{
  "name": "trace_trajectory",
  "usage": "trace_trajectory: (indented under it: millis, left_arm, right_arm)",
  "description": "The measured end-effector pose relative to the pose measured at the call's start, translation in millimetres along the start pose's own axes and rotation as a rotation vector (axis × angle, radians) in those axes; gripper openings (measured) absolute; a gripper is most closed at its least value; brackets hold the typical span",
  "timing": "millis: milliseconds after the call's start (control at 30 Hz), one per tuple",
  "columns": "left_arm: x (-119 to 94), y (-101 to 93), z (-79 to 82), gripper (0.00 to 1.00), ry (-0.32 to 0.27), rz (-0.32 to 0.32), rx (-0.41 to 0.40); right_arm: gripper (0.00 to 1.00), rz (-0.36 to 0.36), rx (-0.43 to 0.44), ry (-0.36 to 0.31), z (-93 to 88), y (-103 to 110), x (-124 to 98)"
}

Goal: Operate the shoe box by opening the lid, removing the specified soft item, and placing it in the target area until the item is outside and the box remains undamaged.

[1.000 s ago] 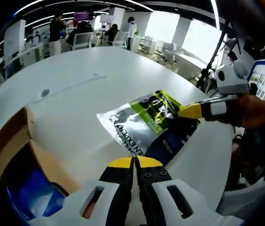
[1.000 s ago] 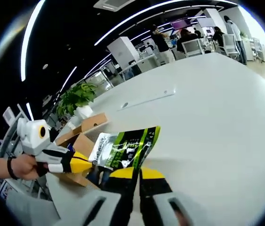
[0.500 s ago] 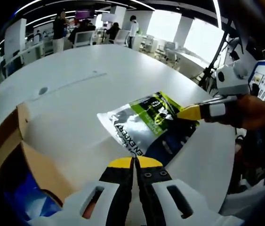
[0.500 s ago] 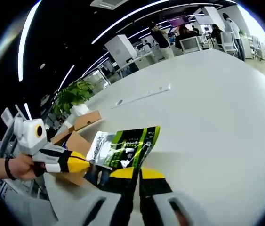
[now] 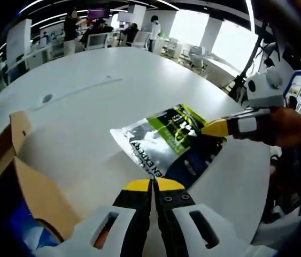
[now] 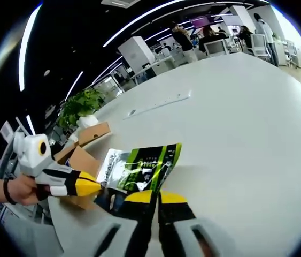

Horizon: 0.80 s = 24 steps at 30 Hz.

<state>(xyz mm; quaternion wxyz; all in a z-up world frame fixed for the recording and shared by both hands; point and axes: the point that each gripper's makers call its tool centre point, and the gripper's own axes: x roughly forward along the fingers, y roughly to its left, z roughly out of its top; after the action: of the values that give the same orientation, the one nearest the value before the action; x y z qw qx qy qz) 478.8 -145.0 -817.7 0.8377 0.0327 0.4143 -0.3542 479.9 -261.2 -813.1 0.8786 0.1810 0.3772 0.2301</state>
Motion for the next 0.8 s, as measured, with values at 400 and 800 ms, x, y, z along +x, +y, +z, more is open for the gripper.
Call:
trace_trajectory:
  millis: [400,800]
  left_arm:
    - [2.4,2.5,-2.7,0.0,0.02,0.02,-0.03]
    - [8.6,4.0,-4.6,0.0,0.029,0.036,-0.023]
  right_arm:
    - [0.0,-0.006,-0.002,0.022,-3.8,-1.6,5.8]
    - [0.0,-0.013,-0.002,0.039,-6.6,-7.8,9.6]
